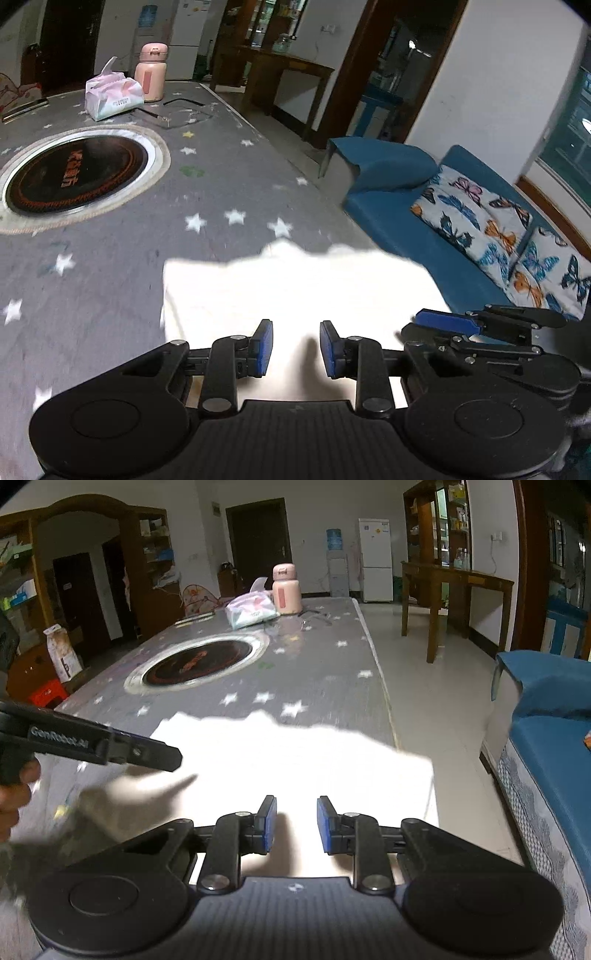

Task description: Fold clothes

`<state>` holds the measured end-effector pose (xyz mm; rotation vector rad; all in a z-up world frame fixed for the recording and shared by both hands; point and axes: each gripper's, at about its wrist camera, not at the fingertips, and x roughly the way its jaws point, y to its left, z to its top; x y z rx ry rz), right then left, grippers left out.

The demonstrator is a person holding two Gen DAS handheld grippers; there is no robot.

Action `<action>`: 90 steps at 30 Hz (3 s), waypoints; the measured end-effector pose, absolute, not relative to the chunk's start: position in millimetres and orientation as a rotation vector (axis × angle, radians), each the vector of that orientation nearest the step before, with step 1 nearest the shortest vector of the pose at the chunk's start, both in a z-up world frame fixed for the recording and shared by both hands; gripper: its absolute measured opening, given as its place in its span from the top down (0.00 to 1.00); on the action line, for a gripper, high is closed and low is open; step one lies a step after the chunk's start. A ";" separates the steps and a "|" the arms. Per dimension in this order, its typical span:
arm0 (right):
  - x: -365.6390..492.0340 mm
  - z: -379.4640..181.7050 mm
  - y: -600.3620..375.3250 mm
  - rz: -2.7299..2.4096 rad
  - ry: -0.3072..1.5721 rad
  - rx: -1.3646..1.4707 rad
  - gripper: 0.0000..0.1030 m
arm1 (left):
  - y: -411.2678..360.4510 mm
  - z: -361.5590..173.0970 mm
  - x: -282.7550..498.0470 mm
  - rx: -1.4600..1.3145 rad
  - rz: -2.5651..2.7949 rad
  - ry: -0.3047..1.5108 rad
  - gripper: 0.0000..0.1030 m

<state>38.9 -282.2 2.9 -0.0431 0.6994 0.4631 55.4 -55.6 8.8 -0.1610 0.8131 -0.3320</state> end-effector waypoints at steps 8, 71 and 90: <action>-4.2 1.1 -296.2 0.416 0.668 -0.057 0.75 | -41.6 -2.5 20.0 -0.158 -0.312 0.797 0.71; -96.1 3.6 -242.4 0.294 0.658 -0.013 0.00 | -28.1 5.5 -91.8 -0.095 -0.076 0.772 0.00; -107.7 3.4 -240.8 0.302 0.644 -0.017 0.00 | -36.1 8.6 -101.3 -0.069 -0.077 0.748 0.00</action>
